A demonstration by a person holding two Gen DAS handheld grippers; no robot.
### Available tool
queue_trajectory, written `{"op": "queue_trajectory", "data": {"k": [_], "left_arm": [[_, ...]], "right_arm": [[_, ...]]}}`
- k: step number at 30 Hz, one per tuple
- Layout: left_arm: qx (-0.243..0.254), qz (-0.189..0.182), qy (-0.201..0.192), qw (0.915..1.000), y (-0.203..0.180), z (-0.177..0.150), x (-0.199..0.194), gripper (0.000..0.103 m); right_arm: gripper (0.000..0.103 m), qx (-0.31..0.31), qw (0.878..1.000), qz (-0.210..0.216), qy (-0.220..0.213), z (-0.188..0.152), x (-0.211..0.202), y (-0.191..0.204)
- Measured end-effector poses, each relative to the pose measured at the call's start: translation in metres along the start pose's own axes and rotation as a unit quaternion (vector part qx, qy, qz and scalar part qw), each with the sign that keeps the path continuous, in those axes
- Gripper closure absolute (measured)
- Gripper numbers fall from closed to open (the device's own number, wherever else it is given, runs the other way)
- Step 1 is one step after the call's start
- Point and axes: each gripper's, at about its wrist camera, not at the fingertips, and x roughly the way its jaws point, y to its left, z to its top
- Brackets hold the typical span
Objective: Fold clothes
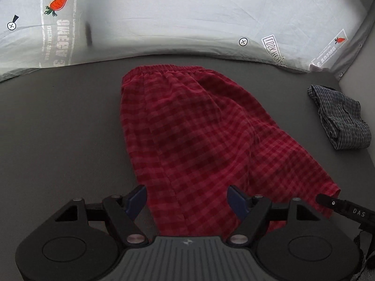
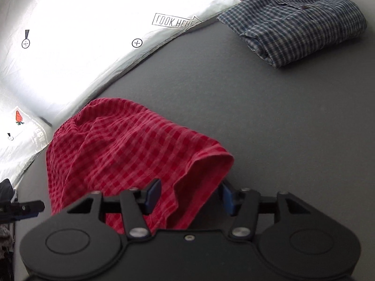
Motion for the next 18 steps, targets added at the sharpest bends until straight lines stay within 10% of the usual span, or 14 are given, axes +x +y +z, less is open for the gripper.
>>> {"op": "queue_trajectory", "data": {"k": [5,8,9,11,12,18], "left_arm": [[-0.029,-0.036,0.073,0.9963,-0.003,-0.058,0.008,0.027],[-0.006,-0.037,0.066,0.9971,-0.018,-0.070,0.010,0.029],[0.011,-0.028,0.059,0.9978,-0.024,-0.072,0.010,0.036],[0.029,-0.015,0.054,0.9980,-0.029,-0.072,0.007,0.091],[0.030,-0.016,0.055,0.9979,-0.029,-0.071,0.005,0.102],[0.034,-0.007,0.093,0.9951,-0.004,-0.077,-0.013,0.092]], "right_arm": [[0.056,0.030,1.000,0.002,-0.006,-0.003,-0.002,-0.001],[0.084,0.031,1.000,-0.002,0.000,-0.008,-0.003,0.001],[0.096,0.026,1.000,-0.006,-0.002,-0.010,-0.006,0.002],[0.099,0.020,1.000,-0.011,-0.008,-0.013,-0.013,0.005],[0.101,0.018,1.000,-0.004,-0.014,-0.014,-0.021,0.006],[0.097,0.027,1.000,0.011,0.001,-0.023,-0.042,0.001]]}}
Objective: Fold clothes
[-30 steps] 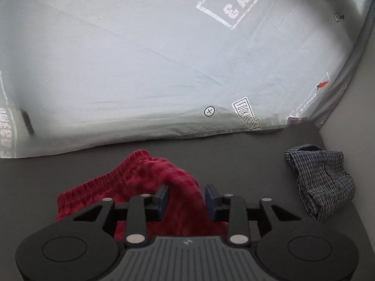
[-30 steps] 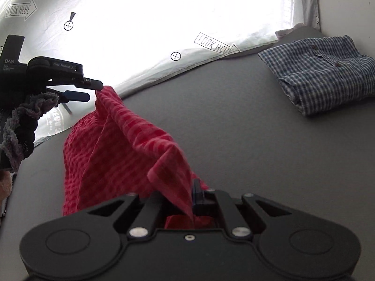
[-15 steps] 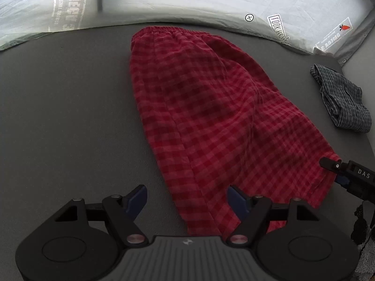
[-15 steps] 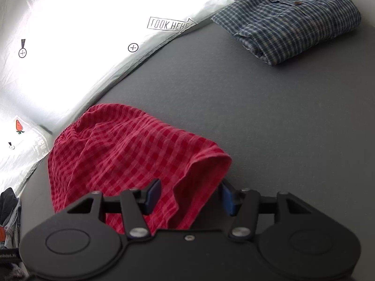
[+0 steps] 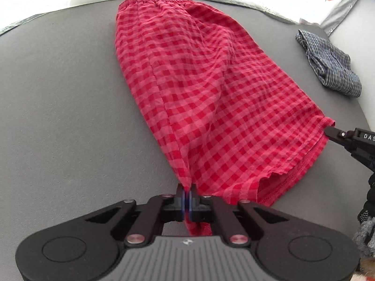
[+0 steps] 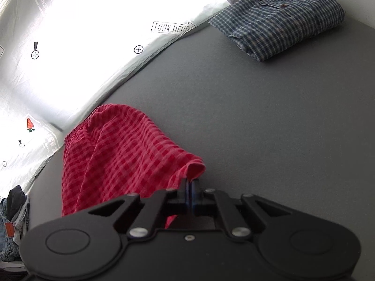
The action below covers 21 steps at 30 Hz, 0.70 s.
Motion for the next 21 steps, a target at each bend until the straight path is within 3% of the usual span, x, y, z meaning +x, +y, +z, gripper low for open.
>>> {"op": "queue_trajectory", "data": {"k": [2,4,5,7,12,17,21], "left_arm": [[0.009,0.015,0.015,0.9997,0.006,-0.005,-0.004,0.067],[-0.003,0.016,0.011,0.9998,0.016,-0.004,-0.012,0.052],[-0.014,0.013,0.001,0.9998,0.023,-0.002,-0.018,0.050],[-0.032,0.011,-0.022,0.9992,0.034,0.007,-0.026,0.049],[-0.056,0.003,-0.082,0.9950,0.051,0.060,-0.031,0.039],[-0.088,0.028,-0.145,0.9850,0.061,0.143,-0.005,0.036],[-0.088,0.039,-0.160,0.9823,0.066,0.200,0.023,0.036]], "right_arm": [[0.080,-0.001,1.000,-0.018,0.008,-0.001,0.000,-0.002],[0.075,-0.009,1.000,-0.026,0.000,0.003,-0.001,0.001],[0.074,-0.014,1.000,-0.027,-0.007,0.008,0.000,0.005],[0.056,-0.025,0.999,-0.029,-0.021,0.018,0.001,0.012],[0.055,-0.087,0.996,0.020,-0.029,0.057,0.036,0.056],[0.052,-0.129,0.988,0.087,-0.019,0.103,0.105,0.112],[0.050,-0.170,0.980,0.107,-0.008,0.128,0.166,0.156]]}}
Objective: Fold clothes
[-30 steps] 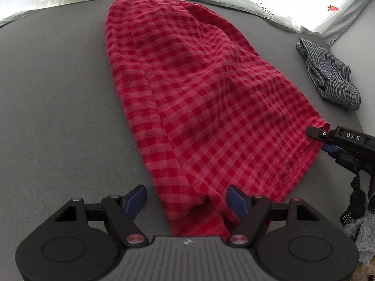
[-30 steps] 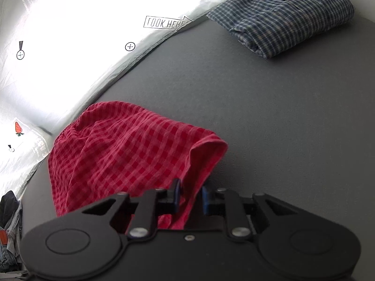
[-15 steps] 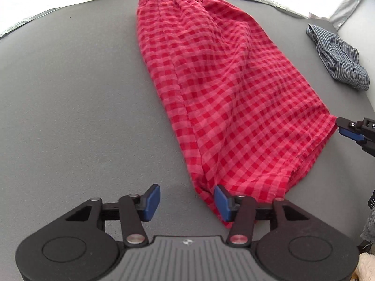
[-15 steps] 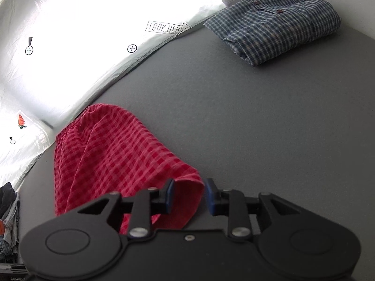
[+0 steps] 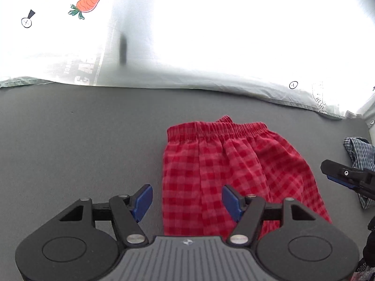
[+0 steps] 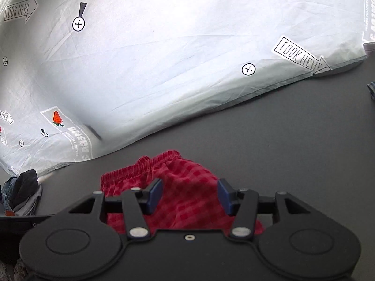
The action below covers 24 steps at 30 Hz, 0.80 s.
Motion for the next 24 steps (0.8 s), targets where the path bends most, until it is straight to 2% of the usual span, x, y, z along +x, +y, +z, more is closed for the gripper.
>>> {"op": "queue_trajectory", "data": {"k": [3,5,8,9,10,12,13,14,16,18,20,24], "left_arm": [[0.019,0.010,-0.004,0.9998,-0.013,0.021,0.023,0.036],[0.037,0.018,-0.011,0.9991,-0.022,0.028,0.032,0.032],[0.058,0.041,-0.008,0.9974,-0.033,0.031,0.042,0.031],[0.069,0.054,-0.005,0.9961,-0.037,0.031,0.046,0.031],[0.076,0.058,-0.006,0.9954,-0.041,0.029,0.047,0.034],[0.078,0.056,-0.010,0.9953,-0.043,0.023,0.047,0.051],[0.077,0.058,-0.013,0.9953,-0.043,0.020,0.046,0.072],[0.074,0.062,-0.022,0.9951,-0.041,0.017,0.042,0.086],[0.074,0.059,-0.043,0.9946,-0.038,0.014,0.027,0.088],[0.056,0.045,-0.058,0.9957,-0.029,0.014,0.009,0.088],[0.011,0.012,-0.071,0.9973,-0.007,0.013,-0.011,0.088],[-0.084,-0.028,-0.077,0.9931,0.042,0.013,-0.024,0.082]], "right_arm": [[0.049,-0.005,1.000,0.011,0.012,0.018,0.039,0.003],[0.049,-0.015,0.999,-0.002,0.033,0.027,0.063,0.004],[0.049,-0.029,0.998,-0.010,0.051,0.027,0.082,0.006],[0.057,-0.028,0.998,-0.004,0.057,0.026,0.084,0.006],[0.080,-0.031,0.998,0.006,0.061,0.023,0.085,0.007],[0.099,-0.035,0.998,-0.001,0.044,0.018,0.076,0.011],[0.100,-0.036,0.999,-0.003,0.032,0.016,0.070,0.014],[0.101,-0.032,0.999,0.003,0.021,0.015,0.061,0.016],[0.101,-0.028,0.999,0.029,-0.005,0.017,0.039,0.025],[0.101,-0.044,0.997,0.051,-0.023,0.021,0.021,0.038],[0.101,-0.060,0.995,0.076,-0.033,0.028,0.012,0.052],[0.101,-0.070,0.991,0.112,-0.011,0.040,0.038,0.067]]}}
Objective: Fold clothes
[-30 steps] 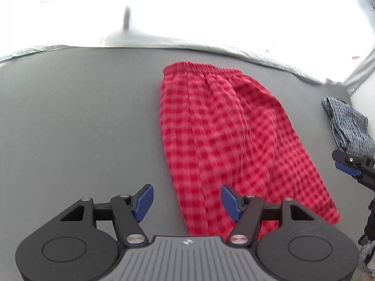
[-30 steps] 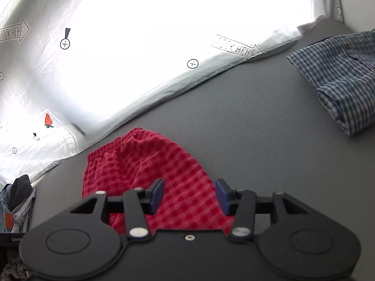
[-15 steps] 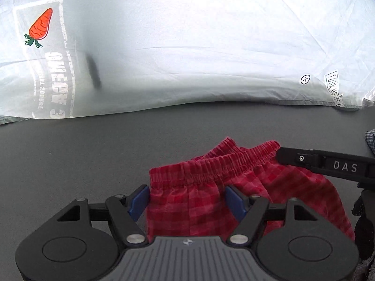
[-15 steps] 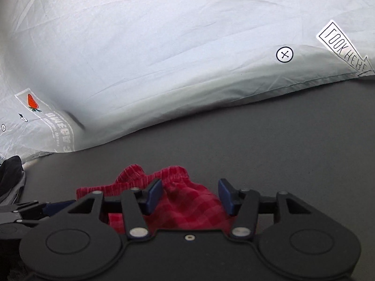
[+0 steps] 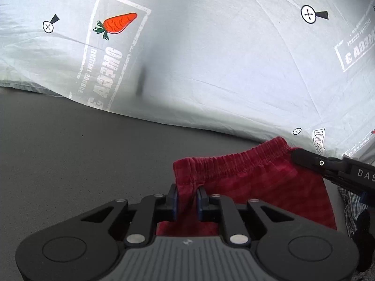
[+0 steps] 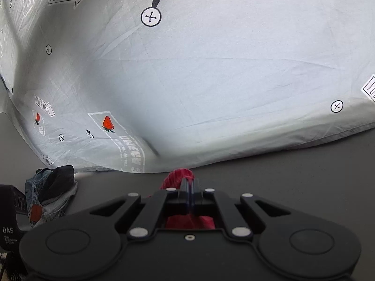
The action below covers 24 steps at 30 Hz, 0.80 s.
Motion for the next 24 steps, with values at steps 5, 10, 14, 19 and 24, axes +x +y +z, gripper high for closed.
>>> {"op": "queue_trajectory", "data": {"k": [5,10,14,19,24], "left_arm": [[-0.051,0.033,0.039,0.9974,0.045,-0.001,0.028,0.076],[-0.060,0.045,0.040,0.9964,0.062,-0.001,0.020,0.055],[-0.071,0.038,0.035,0.9961,0.067,-0.007,-0.012,0.049],[-0.070,-0.014,0.091,0.9934,0.052,-0.052,-0.065,0.044],[-0.078,-0.058,0.176,0.9795,0.029,-0.134,-0.099,0.034]], "right_arm": [[0.094,-0.016,0.996,-0.013,0.089,-0.013,0.072,0.002],[0.058,0.004,0.997,-0.041,0.059,-0.016,0.041,-0.002],[0.050,0.026,0.995,-0.090,0.028,-0.023,-0.036,-0.022],[0.049,0.080,0.978,-0.187,0.037,-0.074,-0.140,-0.055],[0.049,0.152,0.962,-0.223,0.042,-0.145,-0.215,-0.056]]}}
